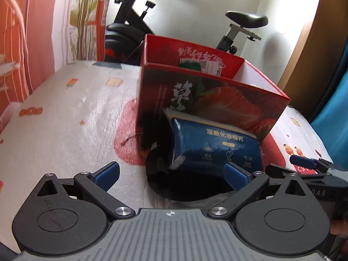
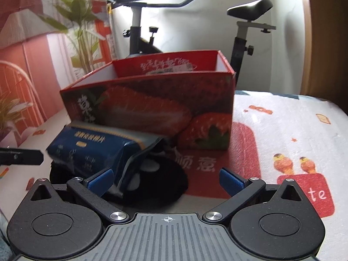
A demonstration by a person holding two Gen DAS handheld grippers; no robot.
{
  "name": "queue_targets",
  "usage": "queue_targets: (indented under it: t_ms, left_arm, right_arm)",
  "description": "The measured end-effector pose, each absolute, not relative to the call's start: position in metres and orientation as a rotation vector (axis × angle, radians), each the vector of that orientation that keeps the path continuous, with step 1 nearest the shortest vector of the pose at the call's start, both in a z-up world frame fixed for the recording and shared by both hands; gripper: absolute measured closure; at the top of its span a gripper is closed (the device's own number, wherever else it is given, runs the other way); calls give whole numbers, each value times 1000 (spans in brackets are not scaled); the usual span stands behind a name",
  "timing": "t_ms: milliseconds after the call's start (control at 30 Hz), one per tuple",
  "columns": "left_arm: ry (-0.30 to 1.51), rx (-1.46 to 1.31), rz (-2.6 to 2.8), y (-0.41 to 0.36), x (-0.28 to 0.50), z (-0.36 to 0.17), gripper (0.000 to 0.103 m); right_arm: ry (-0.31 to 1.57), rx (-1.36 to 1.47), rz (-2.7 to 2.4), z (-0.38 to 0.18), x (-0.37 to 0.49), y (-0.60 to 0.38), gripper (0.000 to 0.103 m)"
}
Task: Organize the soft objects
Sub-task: 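Move both grippers to the blue cotton pad package beside the box, then grasp the blue package with the left gripper while the right grips its other end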
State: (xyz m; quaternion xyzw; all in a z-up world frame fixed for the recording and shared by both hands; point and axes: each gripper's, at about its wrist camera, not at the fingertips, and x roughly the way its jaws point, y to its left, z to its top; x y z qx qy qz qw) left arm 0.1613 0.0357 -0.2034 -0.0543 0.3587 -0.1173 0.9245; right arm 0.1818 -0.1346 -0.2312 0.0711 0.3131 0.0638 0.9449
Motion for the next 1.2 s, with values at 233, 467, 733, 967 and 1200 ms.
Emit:
queue_targets:
  t_ms: [233,467,733,967,1200]
  left_arm:
    - [759,-154,-235,41,167,-208,4]
    - [767,-221,-280,47,181,-199,19]
    - [806,-214,-359,35,209,-202,33]
    - [844,-224,-414,21,222,-211,48]
    - [867,-239,-447,16,219,-218,49]
  right_arm:
    - [649,116,200,-233,181,-126,8]
    - [657,73,261,-232,186,-114,18]
    - [667,65,376,-227,201,-102,28]
    - [686,62,441,-225,214,-92,35]
    - [705,75,415,-230,211,-96,36]
